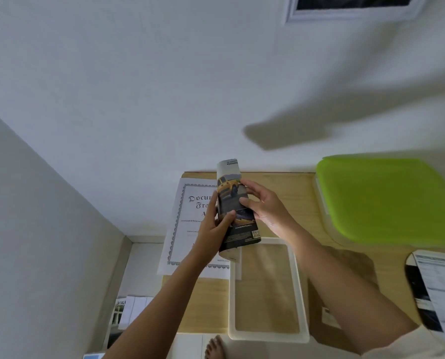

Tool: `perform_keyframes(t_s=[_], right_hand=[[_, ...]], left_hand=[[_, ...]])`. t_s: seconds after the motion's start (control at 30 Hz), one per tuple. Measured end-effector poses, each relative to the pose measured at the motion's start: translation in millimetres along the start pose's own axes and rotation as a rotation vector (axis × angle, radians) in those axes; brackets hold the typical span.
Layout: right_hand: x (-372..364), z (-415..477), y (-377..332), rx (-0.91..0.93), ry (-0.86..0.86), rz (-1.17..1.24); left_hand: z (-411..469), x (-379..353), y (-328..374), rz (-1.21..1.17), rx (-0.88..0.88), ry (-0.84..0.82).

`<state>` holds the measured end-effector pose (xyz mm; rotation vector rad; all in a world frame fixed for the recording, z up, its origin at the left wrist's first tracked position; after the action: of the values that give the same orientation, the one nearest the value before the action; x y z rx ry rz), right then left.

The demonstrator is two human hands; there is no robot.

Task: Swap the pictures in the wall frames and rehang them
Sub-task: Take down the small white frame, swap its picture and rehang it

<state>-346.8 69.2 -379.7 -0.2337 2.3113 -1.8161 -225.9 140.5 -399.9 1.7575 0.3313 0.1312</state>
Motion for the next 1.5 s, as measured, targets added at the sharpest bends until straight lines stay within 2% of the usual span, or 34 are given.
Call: perform_keyframes(t_s=[0.1,0.2,0.3,0.53,0.67,0.8,1.0,1.3,1.5], right_hand=[[21,-26,-9,0.032,0.014,0.004],[53,-51,6,0.068,0.136,-0.122],[80,-79,26,0.012,0.197,-0.215],[94,-119,53,-0.089,0.2,-0.098],[98,-127,57,-0.083,0.259,0.003],[100,-129,61,-0.057,0.293,-0.022],[113,-124,78,-0.033,0.357,-0.185],[127,-127,102,-0.031,0.339,-0.432],[125,-126,113,0.033,0.326,-0.66]], left_hand=[[-18,-11,1,-0.014,0.026,0.047],[-40,-26,-1,-0.061,0.044,0.08],[-64,-41,-5,-0.126,0.075,0.087],[-104,-67,-28,-0.182,0.151,0.044],[-118,-73,-35,-0.195,0.176,0.021],[-123,-73,-44,-0.179,0.213,-0.002],[-121,-51,-53,-0.06,0.183,-0.018],[-118,-22,-86,0.082,0.2,0.036],[-108,-15,-108,0.335,0.13,0.079]])
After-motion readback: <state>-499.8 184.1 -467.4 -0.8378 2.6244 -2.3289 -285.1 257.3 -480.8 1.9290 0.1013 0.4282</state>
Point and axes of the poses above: each hand's wrist, its own z-axis towards the middle knuckle, its own x-axis out of the back of the hand, y = z × x, the point moved 4 cm from there along z, towards the middle knuckle, and after that the axes turned 10 degrees about y, right-handed, at the moved point
